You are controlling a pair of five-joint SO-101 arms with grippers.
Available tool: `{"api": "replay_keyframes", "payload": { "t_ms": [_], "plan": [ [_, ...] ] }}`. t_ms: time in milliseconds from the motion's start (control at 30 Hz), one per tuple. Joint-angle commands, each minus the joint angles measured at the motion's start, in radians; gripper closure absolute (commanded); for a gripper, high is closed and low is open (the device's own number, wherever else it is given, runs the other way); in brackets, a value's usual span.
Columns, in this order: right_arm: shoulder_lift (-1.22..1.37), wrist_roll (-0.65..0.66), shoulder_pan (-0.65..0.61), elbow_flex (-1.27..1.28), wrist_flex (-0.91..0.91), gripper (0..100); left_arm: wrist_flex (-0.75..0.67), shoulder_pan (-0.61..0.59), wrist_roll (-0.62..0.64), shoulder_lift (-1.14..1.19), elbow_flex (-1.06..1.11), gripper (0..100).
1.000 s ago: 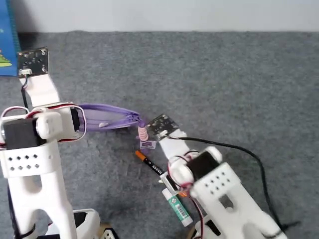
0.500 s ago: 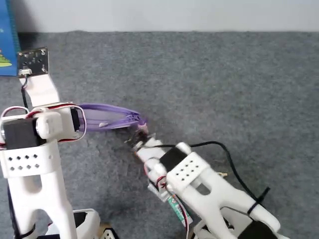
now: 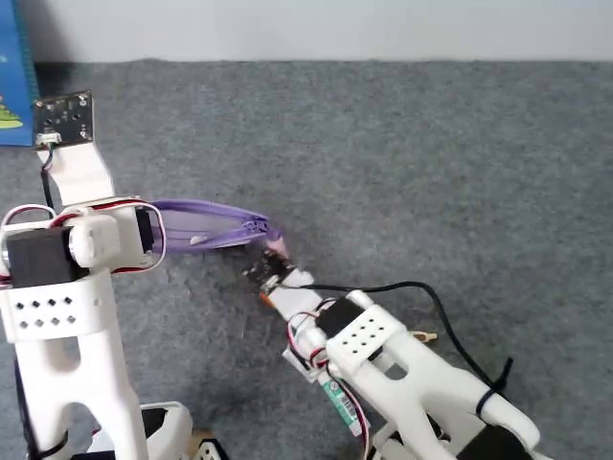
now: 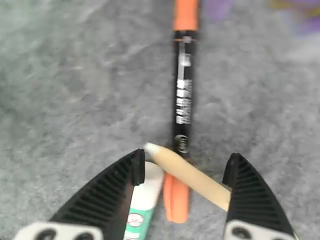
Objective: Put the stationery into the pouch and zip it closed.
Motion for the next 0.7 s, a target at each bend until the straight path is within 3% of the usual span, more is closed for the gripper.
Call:
{"api": "replay_keyframes", "payload": {
  "t_ms": [0,233,367,667],
  "plan": [
    [0.025,0.012,0.053,-0.005,-0.015,74.5,-0.015,-0.005,-0.011,-0.006,-0.004,99],
    [0.255,0.043,0.053,-0.009,-0.139,93.5,-0.014,-0.006,-0.011,-0.006,-0.004,99],
    [0.294,0.043,0.062,-0.069,-0.090,99.1,-0.014,-0.006,-0.011,-0.006,-0.002,99],
    [0.275,0.138,0.269,-0.101,-0.085,99.1,-0.012,-0.006,-0.011,-0.006,-0.002,99]
  ]
}}
